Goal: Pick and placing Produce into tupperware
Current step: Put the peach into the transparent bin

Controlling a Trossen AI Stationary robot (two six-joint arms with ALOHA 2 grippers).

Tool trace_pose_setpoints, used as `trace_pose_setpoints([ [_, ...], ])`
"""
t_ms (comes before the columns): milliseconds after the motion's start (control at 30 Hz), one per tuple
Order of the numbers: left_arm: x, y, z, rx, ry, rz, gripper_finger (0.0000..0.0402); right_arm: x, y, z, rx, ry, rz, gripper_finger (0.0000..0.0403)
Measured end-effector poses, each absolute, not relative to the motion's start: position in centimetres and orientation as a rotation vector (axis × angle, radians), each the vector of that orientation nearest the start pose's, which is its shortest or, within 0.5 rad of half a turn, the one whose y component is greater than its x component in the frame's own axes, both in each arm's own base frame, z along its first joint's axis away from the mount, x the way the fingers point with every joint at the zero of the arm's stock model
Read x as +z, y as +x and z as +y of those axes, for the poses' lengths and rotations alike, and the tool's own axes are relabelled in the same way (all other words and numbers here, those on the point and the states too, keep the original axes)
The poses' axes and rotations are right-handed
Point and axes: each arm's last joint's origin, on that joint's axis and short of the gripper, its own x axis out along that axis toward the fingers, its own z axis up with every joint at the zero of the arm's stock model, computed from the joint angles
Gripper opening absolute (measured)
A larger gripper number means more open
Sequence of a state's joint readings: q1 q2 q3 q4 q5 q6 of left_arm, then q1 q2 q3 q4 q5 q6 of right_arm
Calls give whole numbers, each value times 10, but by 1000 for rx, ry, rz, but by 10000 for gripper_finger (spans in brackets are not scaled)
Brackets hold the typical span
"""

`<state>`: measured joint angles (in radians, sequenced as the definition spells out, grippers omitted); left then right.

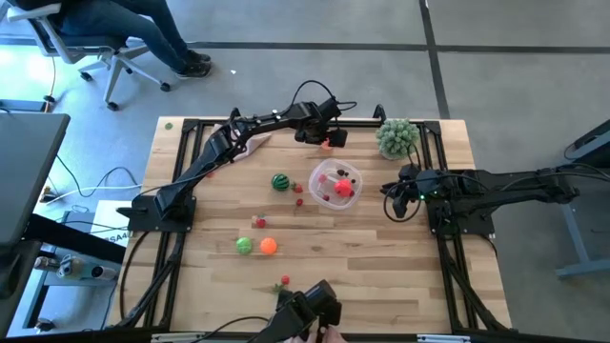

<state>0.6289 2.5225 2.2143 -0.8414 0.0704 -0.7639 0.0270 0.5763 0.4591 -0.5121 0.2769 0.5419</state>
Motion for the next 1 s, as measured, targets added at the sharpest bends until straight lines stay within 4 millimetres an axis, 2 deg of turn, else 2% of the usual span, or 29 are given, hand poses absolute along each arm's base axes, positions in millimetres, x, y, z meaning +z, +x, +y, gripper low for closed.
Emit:
trace_pose_setpoints([
  [433,153,426,305,859,-1109,903,232,222,126,-4,-403,426,540,71],
  [767,194,423,305,887,-1040,899,232,222,126,-5,-403,426,541,71],
  [1000,207,425,284,853,-1000,977,232,222,126,-4,-400,426,548,71],
])
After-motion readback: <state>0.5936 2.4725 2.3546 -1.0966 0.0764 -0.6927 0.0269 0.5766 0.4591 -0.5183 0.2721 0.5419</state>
